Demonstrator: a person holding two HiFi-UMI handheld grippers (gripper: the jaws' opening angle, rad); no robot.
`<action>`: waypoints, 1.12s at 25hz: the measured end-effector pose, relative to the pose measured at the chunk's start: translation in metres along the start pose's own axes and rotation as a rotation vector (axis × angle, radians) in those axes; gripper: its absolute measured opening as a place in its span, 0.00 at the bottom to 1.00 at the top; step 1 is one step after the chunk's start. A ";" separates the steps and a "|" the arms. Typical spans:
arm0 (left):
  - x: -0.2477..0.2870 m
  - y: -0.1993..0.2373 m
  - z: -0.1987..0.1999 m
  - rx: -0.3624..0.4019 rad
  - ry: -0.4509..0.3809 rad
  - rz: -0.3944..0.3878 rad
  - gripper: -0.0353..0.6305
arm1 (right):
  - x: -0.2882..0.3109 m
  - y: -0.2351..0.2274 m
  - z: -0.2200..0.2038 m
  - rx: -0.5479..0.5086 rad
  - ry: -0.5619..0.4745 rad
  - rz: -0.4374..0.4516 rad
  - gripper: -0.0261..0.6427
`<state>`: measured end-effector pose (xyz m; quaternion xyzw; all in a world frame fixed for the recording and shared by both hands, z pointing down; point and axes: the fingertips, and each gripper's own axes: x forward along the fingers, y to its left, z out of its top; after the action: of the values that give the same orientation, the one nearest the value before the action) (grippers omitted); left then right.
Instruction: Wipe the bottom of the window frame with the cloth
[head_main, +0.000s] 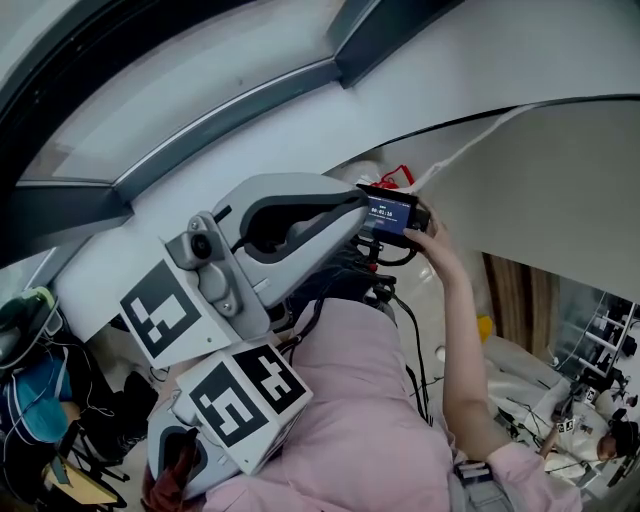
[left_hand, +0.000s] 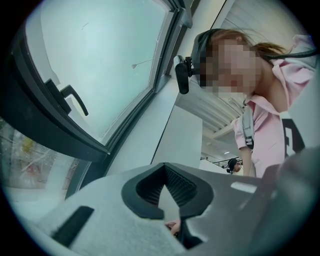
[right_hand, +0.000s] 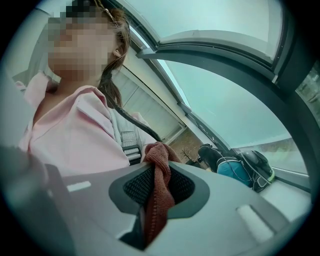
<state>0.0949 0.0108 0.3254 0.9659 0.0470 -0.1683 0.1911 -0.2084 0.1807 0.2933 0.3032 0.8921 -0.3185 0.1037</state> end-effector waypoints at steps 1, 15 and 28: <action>0.000 0.000 0.000 0.000 0.004 0.001 0.05 | 0.000 0.000 0.001 -0.001 -0.001 -0.001 0.11; -0.001 0.003 0.001 0.002 0.004 0.004 0.05 | -0.001 -0.003 0.004 0.007 -0.007 -0.004 0.11; -0.005 0.002 0.007 0.005 -0.006 0.011 0.05 | 0.005 -0.003 0.004 0.011 0.002 0.000 0.11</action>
<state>0.0880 0.0062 0.3217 0.9661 0.0410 -0.1701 0.1899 -0.2147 0.1784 0.2898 0.3041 0.8904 -0.3231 0.1010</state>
